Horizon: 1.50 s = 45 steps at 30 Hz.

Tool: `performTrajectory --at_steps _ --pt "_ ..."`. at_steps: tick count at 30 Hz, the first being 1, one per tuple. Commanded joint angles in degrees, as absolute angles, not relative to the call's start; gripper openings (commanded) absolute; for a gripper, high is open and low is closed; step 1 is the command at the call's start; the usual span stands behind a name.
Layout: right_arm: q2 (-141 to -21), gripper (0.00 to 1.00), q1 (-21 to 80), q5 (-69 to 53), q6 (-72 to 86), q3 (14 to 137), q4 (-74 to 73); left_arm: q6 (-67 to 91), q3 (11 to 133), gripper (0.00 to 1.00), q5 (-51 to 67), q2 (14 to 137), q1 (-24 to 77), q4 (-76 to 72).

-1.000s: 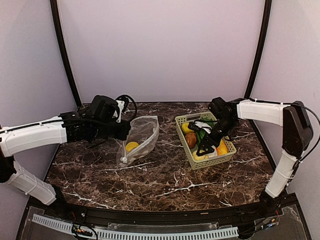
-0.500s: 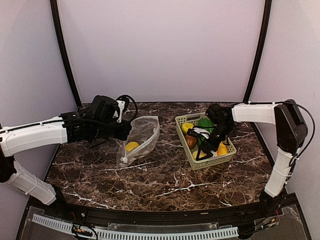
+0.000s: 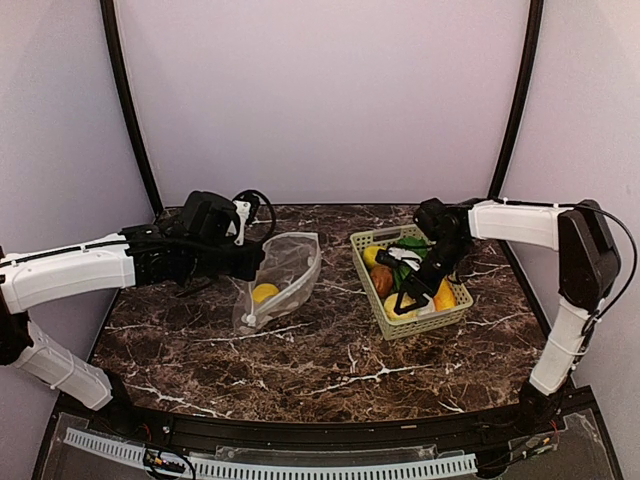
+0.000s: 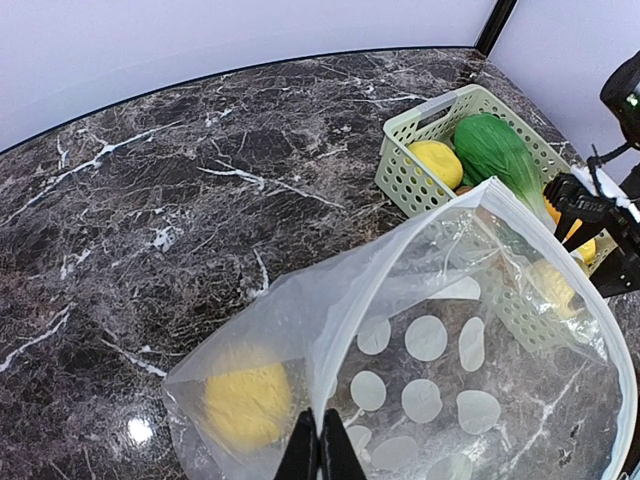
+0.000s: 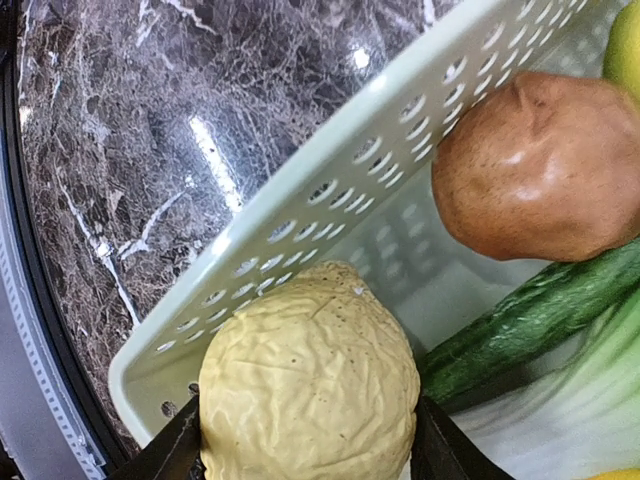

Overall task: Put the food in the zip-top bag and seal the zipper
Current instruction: Pick up the fake fruit from the bin, then place the fake fruit in the zipper food storage bag.

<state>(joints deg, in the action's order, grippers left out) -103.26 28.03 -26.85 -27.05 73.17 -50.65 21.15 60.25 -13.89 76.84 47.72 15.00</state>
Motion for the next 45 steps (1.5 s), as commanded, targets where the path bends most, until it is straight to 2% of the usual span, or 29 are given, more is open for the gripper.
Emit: performTrajectory --at_steps 1,18,27,40,45 --pt "-98.2 0.54 28.0 -25.6 -27.1 77.1 -53.2 21.4 59.7 0.01 -13.1 77.3 47.4 14.3" --pt "-97.1 0.51 32.4 -39.5 -27.1 95.1 -55.6 22.9 62.2 0.01 -9.1 81.9 47.4 11.3" --pt "-100.9 0.52 41.2 -38.1 -25.5 102.2 -53.4 24.6 62.7 0.01 -6.2 83.0 47.4 10.0" --pt "-114.0 0.51 46.8 -30.4 -21.8 108.6 -55.2 27.4 62.6 0.01 -3.0 78.8 47.4 10.2" --pt "-116.7 0.50 46.9 -27.1 -15.7 109.9 -52.9 31.1 60.0 0.01 1.9 74.7 47.4 3.1"
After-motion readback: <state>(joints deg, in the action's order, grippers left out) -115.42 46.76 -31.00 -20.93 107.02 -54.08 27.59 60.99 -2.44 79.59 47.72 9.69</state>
